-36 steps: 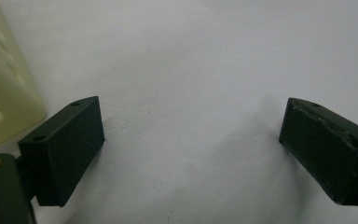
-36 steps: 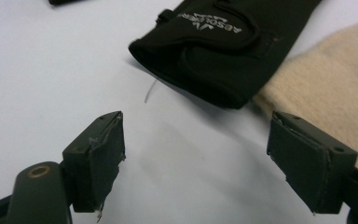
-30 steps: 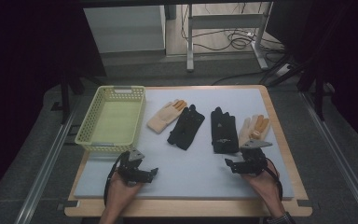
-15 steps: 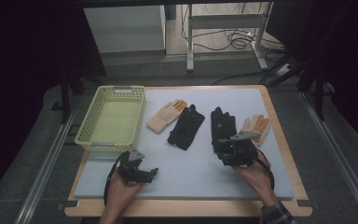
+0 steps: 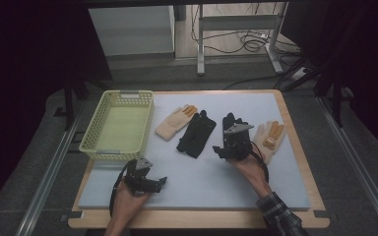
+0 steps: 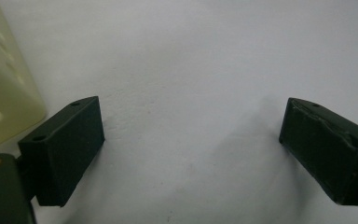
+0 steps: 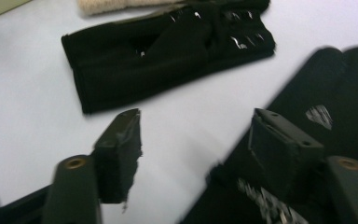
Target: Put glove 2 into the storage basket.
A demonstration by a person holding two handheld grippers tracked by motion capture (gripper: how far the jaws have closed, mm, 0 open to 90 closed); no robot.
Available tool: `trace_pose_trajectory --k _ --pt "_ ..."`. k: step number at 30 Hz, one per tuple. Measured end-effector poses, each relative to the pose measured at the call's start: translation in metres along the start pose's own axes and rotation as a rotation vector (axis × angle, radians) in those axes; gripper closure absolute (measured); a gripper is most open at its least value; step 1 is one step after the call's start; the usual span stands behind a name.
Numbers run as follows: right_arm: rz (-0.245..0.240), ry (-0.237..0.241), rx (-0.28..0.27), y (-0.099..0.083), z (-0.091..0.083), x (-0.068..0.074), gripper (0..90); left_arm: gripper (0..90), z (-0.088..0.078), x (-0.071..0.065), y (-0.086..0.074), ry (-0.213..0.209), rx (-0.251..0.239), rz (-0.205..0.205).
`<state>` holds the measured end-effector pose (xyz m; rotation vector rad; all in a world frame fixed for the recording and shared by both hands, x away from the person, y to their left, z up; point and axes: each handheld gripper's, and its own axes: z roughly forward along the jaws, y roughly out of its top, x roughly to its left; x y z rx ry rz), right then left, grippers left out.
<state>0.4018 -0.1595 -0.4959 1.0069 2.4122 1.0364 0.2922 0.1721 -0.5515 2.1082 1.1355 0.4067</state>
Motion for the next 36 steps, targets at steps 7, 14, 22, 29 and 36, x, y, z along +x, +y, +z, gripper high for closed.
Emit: trace_pose_trajectory --k 7,14,22,29,36 --pt "-0.012 0.014 0.011 0.024 0.029 0.0 47.3 6.7 0.0 0.0 0.0 0.0 0.0 0.0" --pt "0.007 0.024 0.008 0.041 0.052 0.001 35.8 6.7 0.0 0.0 0.0 -0.001 -0.001 -0.001" --pt "0.023 0.011 0.045 0.053 0.085 0.003 17.8 6.7 0.0 0.0 0.0 -0.001 -0.001 -0.001" --pt "-0.028 -0.04 0.097 0.058 0.106 0.005 26.9 6.6 0.0 0.0 0.0 -0.001 -0.001 -0.001" --pt "-0.031 -0.018 0.1 0.057 0.1 0.013 76.9 6.7 0.0 0.0 0.0 0.0 -0.002 -0.003"
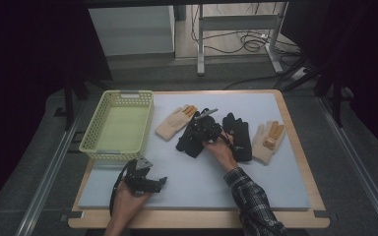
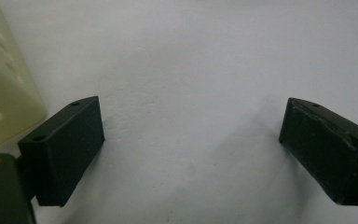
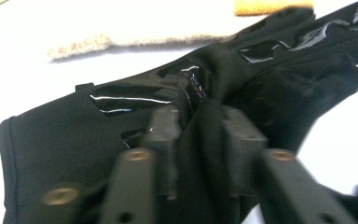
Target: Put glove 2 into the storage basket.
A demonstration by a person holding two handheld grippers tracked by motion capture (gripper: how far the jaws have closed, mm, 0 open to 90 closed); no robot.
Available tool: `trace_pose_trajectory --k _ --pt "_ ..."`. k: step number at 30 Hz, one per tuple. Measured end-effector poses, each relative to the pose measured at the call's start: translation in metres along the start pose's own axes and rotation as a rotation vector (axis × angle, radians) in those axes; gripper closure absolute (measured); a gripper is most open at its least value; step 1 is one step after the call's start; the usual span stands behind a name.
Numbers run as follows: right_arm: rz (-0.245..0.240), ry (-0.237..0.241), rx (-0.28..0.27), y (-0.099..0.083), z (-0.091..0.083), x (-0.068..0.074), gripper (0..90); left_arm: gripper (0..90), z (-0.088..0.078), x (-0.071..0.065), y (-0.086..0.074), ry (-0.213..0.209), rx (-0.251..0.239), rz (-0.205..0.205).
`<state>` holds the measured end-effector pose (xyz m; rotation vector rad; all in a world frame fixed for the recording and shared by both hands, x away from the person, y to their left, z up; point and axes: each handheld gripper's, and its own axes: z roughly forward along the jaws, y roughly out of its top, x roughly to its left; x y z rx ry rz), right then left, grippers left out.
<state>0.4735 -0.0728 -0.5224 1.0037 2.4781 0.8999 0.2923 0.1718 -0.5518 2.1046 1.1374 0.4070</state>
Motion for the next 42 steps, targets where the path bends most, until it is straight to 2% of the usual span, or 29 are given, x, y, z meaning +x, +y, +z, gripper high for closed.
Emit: trace_pose_trajectory --k 2,7,9,12,16,18,20,22,24,27,31,33,35,36,37,38,40,42 --pt "-0.015 -0.007 0.005 0.001 0.0 0.001 78.1 6.7 0.0 0.0 0.0 0.0 0.003 0.003" --pt "0.003 0.025 -0.005 0.001 -0.01 -0.006 80.1 6.7 0.0 0.0 0.0 -0.001 0.003 0.002" --pt "0.017 0.061 -0.033 -0.001 -0.025 -0.008 80.1 6.6 0.0 0.0 0.0 0.0 0.003 0.002" --pt "0.005 0.077 -0.046 -0.002 -0.035 -0.007 80.1 6.7 0.0 0.0 0.0 0.0 0.004 0.003" --pt "0.001 0.127 -0.074 -0.006 -0.061 -0.001 80.0 6.7 0.0 0.0 0.0 0.0 0.006 0.005" --pt "-0.023 0.164 -0.085 -0.012 -0.079 0.006 79.9 6.7 0.0 0.0 0.0 -0.001 0.003 0.002" --pt "-0.028 0.175 -0.088 -0.014 -0.083 0.008 79.8 6.7 0.0 0.0 0.0 -0.001 0.003 0.002" --pt "-0.04 0.208 -0.088 -0.023 -0.095 0.016 79.7 6.7 0.0 0.0 0.0 0.0 0.001 0.002" --pt "-0.06 0.219 -0.074 -0.034 -0.103 0.024 79.5 6.7 0.0 0.0 0.0 0.0 0.002 0.004" --pt "-0.077 0.236 -0.063 -0.044 -0.106 0.03 79.4 6.7 0.0 0.0 0.0 0.0 0.0 -0.001" --pt "-0.129 0.268 -0.028 -0.066 -0.106 0.042 79.0 6.7 0.0 0.0 0.0 0.0 0.002 0.004" --pt "-0.135 0.269 -0.022 -0.068 -0.104 0.043 78.6 6.7 0.0 0.0 0.0 0.0 0.003 0.004" --pt "-0.156 0.262 -0.002 -0.075 -0.097 0.045 69.6 6.7 0.0 0.0 0.0 0.0 0.002 0.003" --pt "-0.156 0.262 -0.002 -0.075 -0.097 0.045 69.6 6.7 0.0 0.0 0.0 0.0 0.002 0.003" --pt "-0.148 0.263 -0.009 -0.076 -0.094 0.044 56.9 6.7 0.0 0.0 0.0 0.0 0.002 0.004" --pt "-0.148 0.263 -0.009 -0.076 -0.094 0.044 56.9 6.7 0.0 0.0 0.0 0.0 0.002 0.004" --pt "-0.117 0.273 -0.036 -0.074 -0.096 0.039 49.8 6.7 0.0 0.0 0.0 0.0 0.002 0.002" --pt "-0.113 0.27 -0.04 -0.073 -0.097 0.037 49.0 6.7 0.0 0.0 0.0 0.0 0.002 0.002"
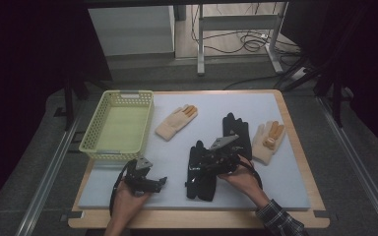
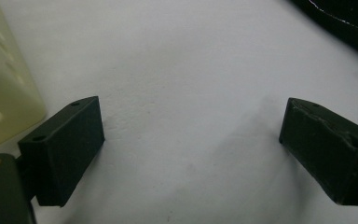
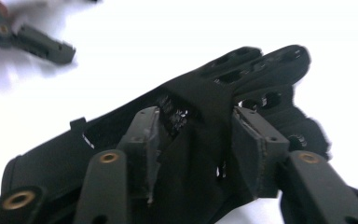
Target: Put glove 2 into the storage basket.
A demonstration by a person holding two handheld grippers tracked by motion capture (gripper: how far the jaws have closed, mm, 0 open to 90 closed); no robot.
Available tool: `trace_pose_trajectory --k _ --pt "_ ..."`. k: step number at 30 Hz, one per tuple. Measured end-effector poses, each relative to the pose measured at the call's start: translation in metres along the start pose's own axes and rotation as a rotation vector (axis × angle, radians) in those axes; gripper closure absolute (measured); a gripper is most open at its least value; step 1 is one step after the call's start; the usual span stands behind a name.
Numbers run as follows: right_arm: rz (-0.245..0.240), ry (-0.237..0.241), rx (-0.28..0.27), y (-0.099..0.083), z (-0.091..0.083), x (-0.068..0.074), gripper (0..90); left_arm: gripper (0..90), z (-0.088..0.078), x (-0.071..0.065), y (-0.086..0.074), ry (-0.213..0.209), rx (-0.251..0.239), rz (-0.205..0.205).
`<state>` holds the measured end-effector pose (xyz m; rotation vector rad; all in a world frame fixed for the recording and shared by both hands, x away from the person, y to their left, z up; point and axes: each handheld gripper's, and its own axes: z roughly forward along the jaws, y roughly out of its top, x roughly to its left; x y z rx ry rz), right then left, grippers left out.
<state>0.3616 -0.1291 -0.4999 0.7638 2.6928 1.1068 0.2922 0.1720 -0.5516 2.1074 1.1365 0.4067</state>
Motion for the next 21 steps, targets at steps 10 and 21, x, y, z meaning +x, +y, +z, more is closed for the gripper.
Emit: trace_pose_trajectory --k 10,21 --pt "0.03 -0.088 0.001 -0.004 -0.023 -0.03 58.7 6.7 0.0 0.0 0.0 0.0 0.0 0.0" --pt "0.119 -0.241 -0.043 -0.013 -0.056 -0.079 71.9 6.7 0.0 0.0 0.0 -0.001 0.0 -0.001"
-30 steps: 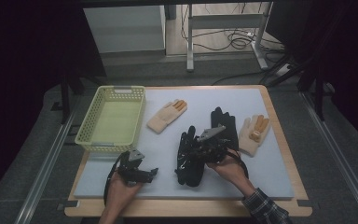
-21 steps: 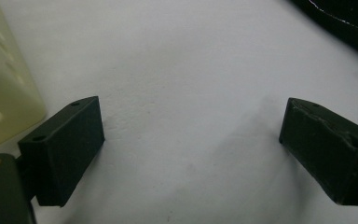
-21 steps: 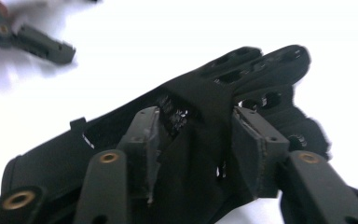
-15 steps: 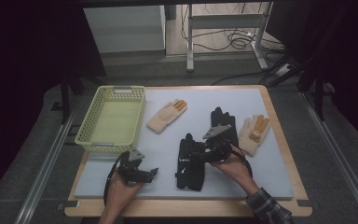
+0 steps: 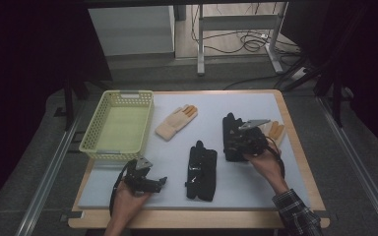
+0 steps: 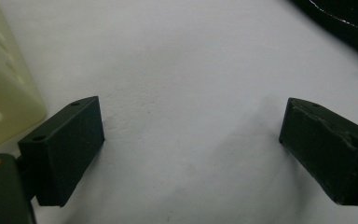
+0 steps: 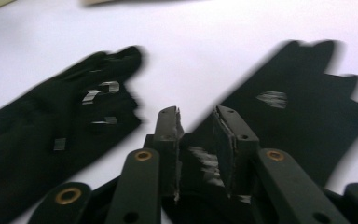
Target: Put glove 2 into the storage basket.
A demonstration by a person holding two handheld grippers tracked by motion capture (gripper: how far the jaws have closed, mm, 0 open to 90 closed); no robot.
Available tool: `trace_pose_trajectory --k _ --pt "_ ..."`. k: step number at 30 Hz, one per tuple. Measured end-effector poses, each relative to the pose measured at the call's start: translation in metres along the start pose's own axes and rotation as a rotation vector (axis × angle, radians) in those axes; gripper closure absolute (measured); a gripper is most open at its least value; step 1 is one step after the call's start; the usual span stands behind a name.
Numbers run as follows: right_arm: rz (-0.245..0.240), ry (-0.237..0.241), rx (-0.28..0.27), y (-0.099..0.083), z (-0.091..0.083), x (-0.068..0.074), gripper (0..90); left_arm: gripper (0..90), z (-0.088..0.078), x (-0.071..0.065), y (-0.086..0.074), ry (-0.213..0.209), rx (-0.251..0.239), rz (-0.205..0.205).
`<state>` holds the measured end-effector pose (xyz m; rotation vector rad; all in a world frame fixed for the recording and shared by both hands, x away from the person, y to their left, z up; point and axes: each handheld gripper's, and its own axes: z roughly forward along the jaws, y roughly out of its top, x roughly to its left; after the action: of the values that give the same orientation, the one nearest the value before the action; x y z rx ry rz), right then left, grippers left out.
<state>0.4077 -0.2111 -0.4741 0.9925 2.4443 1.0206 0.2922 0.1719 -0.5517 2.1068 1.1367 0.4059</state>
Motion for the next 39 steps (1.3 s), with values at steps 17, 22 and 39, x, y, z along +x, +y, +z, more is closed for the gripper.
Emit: trace_pose_trajectory --k 17,22,39 --pt "0.135 -0.14 0.055 -0.043 0.0 -0.051 75.2 6.7 0.0 0.0 0.0 0.001 0.0 0.0" --pt "0.118 -0.09 0.057 -0.041 0.006 -0.037 75.2 6.7 0.0 0.0 0.0 0.0 0.0 0.001" --pt "0.086 -0.092 -0.007 -0.021 0.005 -0.04 54.7 6.7 0.0 0.0 0.0 0.0 0.0 0.0"
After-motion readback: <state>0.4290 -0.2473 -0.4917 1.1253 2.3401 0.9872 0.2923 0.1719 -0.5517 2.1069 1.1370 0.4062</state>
